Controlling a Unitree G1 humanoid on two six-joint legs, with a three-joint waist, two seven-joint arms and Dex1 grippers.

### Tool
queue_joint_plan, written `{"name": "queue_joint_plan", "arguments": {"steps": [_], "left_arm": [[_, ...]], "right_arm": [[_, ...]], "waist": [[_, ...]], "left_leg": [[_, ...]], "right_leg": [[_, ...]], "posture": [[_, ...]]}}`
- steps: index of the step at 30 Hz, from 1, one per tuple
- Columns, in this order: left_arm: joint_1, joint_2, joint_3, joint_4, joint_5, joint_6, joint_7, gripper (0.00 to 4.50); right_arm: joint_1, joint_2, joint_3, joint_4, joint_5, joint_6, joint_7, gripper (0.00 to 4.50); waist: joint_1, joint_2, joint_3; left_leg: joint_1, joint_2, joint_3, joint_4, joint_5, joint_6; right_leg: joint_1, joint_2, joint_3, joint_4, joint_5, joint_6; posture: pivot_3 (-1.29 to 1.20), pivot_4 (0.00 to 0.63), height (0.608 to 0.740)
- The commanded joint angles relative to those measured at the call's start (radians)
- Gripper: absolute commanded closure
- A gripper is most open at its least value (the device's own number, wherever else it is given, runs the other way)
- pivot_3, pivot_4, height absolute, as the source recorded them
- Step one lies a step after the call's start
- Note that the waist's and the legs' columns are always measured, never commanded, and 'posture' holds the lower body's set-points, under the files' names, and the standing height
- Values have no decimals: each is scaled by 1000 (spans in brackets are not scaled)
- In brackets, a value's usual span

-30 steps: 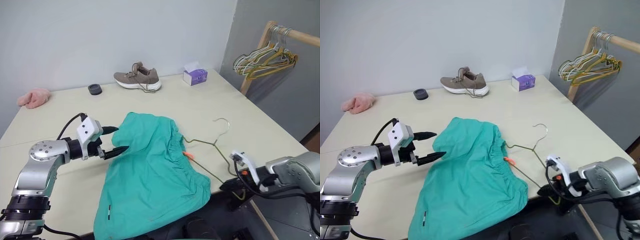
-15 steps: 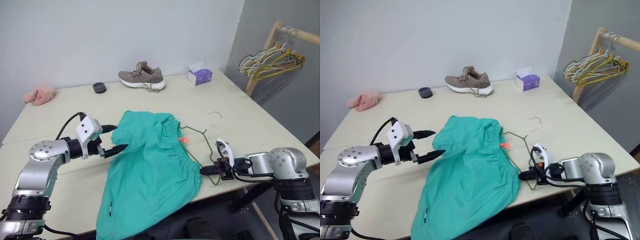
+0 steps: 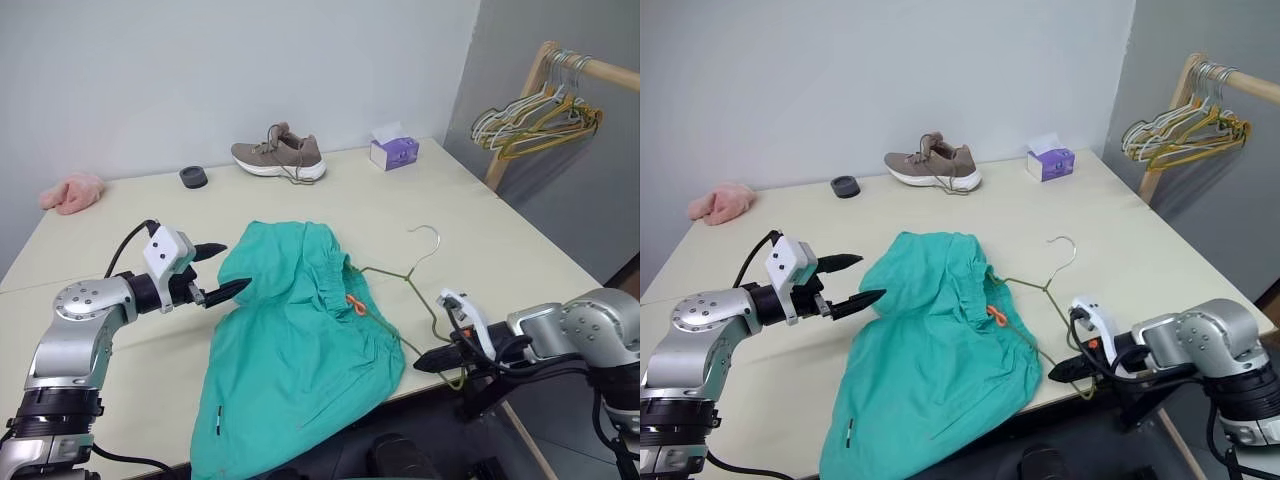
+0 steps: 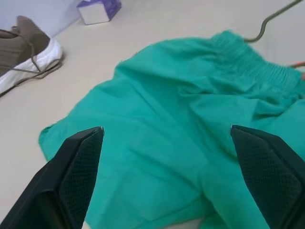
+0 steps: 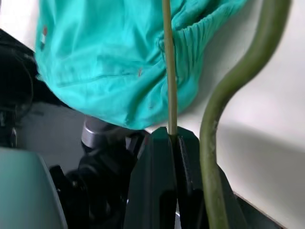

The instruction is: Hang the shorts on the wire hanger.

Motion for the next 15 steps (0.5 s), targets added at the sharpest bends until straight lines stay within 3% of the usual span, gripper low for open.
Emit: {"name": "queue_joint_plan", "arguments": {"steps": [1, 7, 15], "left_arm": [[-23, 15, 19, -15, -13, -1, -10, 29], [-41, 14, 14, -14, -5, 2, -13, 29], [-39, 11, 10, -23, 1, -6, -12, 29]], "right_arm": [[-54, 14, 50, 44, -65, -58, 41, 4500], [-135, 37, 137, 141, -141, -86, 122, 4500], [-221, 164, 88, 291, -170, -8, 107, 4500]], "waist": [[1, 0, 0], [2, 0, 0], [3, 0, 0]], "left_leg": [[0, 0, 0, 0, 0, 0], [1, 0, -1, 0, 0, 0], [0, 0, -1, -1, 0, 0]], "right_leg": [[0, 0, 0, 0, 0, 0], [0, 0, 0, 0, 0, 0], [-1, 0, -1, 0, 2, -3]], "posture": [[-297, 0, 740], [-291, 0, 740], [-279, 0, 740]]}}
